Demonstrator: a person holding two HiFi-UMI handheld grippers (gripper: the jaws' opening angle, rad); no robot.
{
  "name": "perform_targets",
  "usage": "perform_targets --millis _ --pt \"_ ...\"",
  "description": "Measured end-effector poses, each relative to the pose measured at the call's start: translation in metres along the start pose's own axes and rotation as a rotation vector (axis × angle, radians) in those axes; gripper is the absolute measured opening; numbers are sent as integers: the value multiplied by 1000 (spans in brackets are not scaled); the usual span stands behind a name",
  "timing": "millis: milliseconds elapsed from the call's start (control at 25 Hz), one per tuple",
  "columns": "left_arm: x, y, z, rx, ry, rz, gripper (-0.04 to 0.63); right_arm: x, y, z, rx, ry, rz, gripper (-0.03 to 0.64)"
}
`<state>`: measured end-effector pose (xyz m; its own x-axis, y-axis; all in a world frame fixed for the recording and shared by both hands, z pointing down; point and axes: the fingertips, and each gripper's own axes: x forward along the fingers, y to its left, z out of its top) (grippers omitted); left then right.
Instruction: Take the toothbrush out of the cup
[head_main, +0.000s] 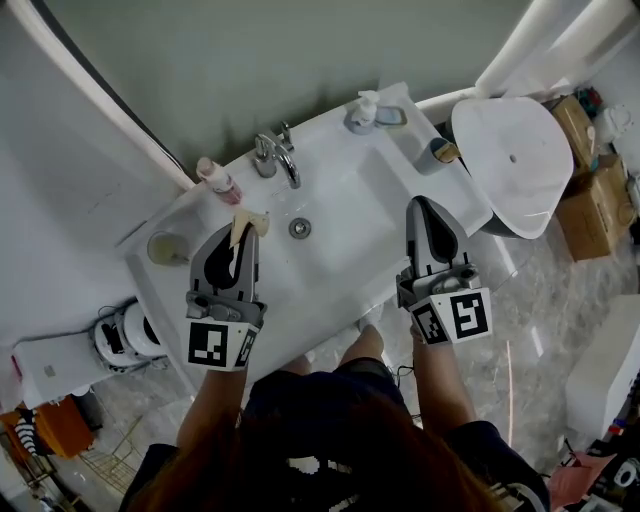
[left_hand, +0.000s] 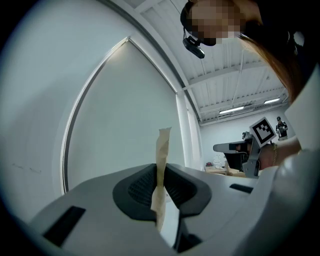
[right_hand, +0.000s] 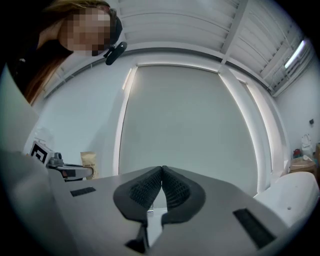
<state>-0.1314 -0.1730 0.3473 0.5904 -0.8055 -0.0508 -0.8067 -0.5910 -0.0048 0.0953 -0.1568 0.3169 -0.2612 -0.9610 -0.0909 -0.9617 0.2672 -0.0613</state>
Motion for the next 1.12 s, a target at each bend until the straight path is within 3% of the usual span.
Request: perform_targets --millis 200,680,840,1120 --pt "45 -38 0 13 -13 22 57 14 -46 -15 10 27 65 15" --pt "171 -144 -4 -6 -43 128 57 17 -230 -16 -24 112 181 15" --pt "196 -161 -5 0 -33 165 57 24 -260 -23 -6 148 231 15" --pt "220 -173 -18 4 7 166 57 35 -276 -43 25 183 259 15"
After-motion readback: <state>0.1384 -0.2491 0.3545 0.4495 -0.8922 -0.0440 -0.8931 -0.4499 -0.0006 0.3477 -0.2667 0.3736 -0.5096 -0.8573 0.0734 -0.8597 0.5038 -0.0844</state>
